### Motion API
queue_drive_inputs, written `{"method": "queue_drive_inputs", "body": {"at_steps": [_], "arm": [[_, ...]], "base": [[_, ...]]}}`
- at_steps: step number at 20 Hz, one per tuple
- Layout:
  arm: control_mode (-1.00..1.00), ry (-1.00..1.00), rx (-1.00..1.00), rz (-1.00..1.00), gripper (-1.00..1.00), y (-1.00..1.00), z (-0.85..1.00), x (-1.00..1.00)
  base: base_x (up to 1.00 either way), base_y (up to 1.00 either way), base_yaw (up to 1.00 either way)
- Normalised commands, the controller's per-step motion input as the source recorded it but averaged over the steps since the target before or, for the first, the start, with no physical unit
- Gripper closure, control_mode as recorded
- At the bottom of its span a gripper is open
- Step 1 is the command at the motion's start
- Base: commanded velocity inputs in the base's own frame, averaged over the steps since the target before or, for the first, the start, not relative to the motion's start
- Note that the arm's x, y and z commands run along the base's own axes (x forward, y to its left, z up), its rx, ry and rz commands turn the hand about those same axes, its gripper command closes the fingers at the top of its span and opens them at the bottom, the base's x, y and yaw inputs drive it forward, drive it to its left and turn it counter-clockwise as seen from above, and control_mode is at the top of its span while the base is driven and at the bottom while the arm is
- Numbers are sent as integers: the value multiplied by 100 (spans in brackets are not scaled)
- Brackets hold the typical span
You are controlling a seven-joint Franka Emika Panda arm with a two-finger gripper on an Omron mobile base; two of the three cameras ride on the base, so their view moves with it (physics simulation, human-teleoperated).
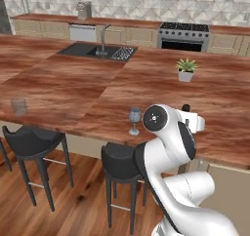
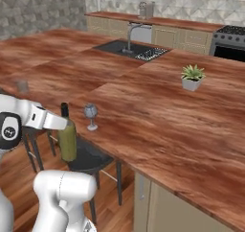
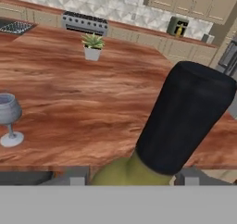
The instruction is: There is a wine glass and glass cup on the dining counter. Place the wine bottle next to the wine glass and the juice bottle next to the glass cup.
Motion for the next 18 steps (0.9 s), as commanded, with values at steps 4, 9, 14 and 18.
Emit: {"method": "queue_drive_inputs", "body": {"at_steps": [4,9,14,18], "arm": [[100,0,0,0,100,0,0,0],[100,0,0,0,100,0,0,0],[100,0,0,0,100,0,0,0],[100,0,0,0,100,0,0,0]], "base": [[55,2,-9],[55,10,-1],[29,2,0],[30,4,-1]]}}
